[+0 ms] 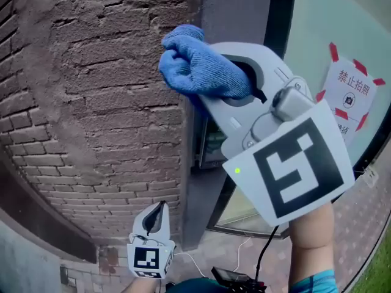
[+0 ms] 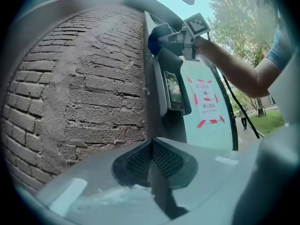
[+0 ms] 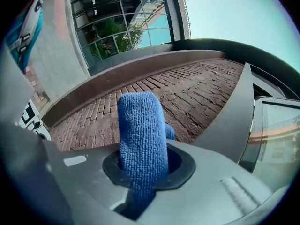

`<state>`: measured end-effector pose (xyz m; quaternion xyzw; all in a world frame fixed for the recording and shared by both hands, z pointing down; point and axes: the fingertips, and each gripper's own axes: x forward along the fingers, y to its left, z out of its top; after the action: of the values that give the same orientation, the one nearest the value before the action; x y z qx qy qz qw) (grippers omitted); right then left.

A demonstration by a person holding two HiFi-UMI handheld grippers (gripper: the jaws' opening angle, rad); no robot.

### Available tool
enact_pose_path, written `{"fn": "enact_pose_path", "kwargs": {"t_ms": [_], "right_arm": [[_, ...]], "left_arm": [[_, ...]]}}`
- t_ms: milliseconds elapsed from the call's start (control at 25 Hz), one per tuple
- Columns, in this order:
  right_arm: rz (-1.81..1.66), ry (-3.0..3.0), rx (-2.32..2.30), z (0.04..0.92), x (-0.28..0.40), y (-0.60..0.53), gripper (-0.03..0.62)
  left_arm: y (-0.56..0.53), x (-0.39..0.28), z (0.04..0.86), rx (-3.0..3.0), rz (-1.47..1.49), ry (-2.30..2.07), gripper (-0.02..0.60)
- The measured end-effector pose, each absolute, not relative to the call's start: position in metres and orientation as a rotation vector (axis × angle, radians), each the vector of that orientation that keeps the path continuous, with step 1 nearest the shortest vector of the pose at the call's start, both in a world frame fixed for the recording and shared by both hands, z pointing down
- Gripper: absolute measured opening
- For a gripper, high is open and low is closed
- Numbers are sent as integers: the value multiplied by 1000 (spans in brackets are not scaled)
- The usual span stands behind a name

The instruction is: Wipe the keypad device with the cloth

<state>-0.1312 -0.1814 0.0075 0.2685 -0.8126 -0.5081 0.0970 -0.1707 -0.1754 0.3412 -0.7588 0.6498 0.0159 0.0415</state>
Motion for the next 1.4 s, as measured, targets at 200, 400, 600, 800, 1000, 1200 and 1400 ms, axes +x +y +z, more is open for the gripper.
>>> {"fn": "enact_pose_path", "kwargs": {"t_ms": [200,400,600,800,1000,1200,1400], "right_arm": [[-1522,-2439,911,-3,-111,-180,44],[-1361,-2383,1244,-20,-43,-218,44],[-1305,-2370,1218,-10,-30,-234,44],[-1360,-2332,1117,0,-72,-220,44],[-1535,-2317,945,5,-126,-180,44],[-1704,-2155,950,19,-146,-167,44],[-1801,-2031,978,66,-154,-155,44]], "left_arm": [[-173,-184,342,-2295,37,2026,5],[-190,-189,277,-2223,46,1964,3],[-199,-176,192,-2127,91,1857,4],[-208,-161,163,-2116,120,1810,4],[-207,-164,176,-2120,124,1823,5],[-199,-183,186,-2090,120,1880,5],[-200,-193,196,-2097,98,1903,5]]}}
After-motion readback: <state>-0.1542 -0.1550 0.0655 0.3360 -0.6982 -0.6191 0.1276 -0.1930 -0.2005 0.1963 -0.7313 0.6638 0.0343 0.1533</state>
